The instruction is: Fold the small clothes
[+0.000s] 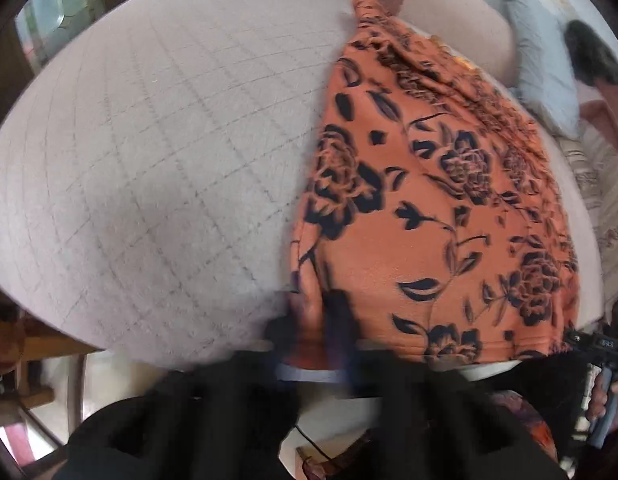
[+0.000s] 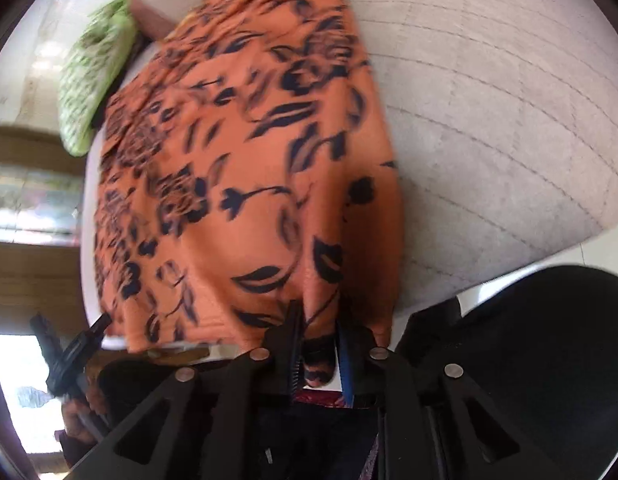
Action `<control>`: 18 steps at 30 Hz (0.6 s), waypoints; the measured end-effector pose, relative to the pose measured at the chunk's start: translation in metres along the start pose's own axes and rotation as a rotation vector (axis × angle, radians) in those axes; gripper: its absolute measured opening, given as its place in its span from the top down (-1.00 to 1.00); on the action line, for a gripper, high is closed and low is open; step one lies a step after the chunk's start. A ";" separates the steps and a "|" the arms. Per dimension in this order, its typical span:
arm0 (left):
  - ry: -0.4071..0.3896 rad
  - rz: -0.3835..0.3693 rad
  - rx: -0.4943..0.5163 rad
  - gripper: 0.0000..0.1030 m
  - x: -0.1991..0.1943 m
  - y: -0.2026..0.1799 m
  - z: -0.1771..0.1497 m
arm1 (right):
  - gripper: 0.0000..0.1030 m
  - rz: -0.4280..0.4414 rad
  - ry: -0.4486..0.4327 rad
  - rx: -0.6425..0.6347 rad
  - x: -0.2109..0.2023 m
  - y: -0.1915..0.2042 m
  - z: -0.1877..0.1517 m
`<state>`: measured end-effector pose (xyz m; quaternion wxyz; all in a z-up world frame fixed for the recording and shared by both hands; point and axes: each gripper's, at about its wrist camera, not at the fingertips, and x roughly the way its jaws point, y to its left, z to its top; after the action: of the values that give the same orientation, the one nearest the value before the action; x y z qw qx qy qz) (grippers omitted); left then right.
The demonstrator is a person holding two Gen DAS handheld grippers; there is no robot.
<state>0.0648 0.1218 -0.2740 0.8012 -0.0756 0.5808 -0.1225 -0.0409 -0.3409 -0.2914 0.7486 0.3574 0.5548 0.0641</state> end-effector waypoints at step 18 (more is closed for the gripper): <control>-0.184 -0.431 -0.022 0.88 -0.086 -0.030 0.173 | 0.82 0.332 -0.299 -0.048 -0.128 0.062 0.146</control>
<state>0.2007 0.1138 -0.1330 0.8053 -0.2176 0.4769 -0.2770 0.0579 -0.4257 -0.1345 0.8100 0.4313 0.3694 0.1462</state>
